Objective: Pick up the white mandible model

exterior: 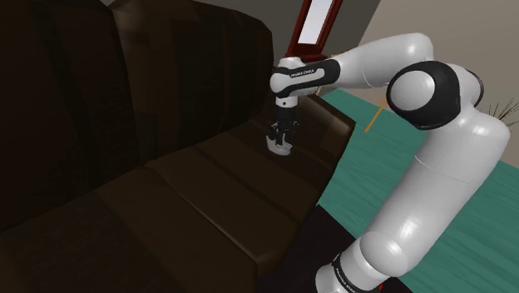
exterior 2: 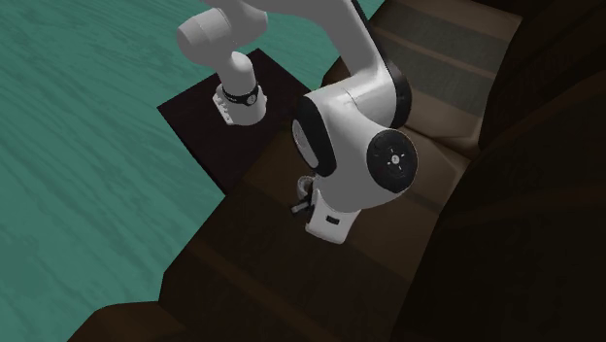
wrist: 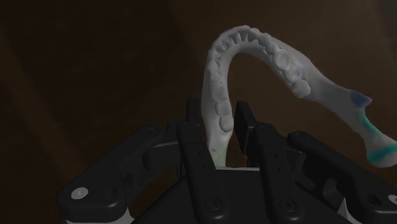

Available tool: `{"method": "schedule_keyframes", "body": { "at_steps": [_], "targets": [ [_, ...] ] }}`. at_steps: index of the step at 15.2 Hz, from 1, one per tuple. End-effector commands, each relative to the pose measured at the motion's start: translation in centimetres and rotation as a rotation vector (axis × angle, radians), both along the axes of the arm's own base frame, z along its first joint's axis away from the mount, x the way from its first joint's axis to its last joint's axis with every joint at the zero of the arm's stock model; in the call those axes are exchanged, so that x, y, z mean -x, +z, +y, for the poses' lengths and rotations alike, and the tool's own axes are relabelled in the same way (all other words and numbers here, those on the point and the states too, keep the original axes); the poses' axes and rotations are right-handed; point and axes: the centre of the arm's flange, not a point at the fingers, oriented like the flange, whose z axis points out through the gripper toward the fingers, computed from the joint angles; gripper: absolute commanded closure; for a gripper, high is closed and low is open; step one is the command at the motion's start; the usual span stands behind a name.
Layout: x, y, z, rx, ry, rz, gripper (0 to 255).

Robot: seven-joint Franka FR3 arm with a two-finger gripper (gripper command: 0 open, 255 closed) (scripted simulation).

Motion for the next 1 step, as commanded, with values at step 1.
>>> {"method": "schedule_keyframes", "body": {
  "at_steps": [1],
  "targets": [
    [0.06,0.25,0.05,0.0,0.0,0.001,255]
  ]
}}
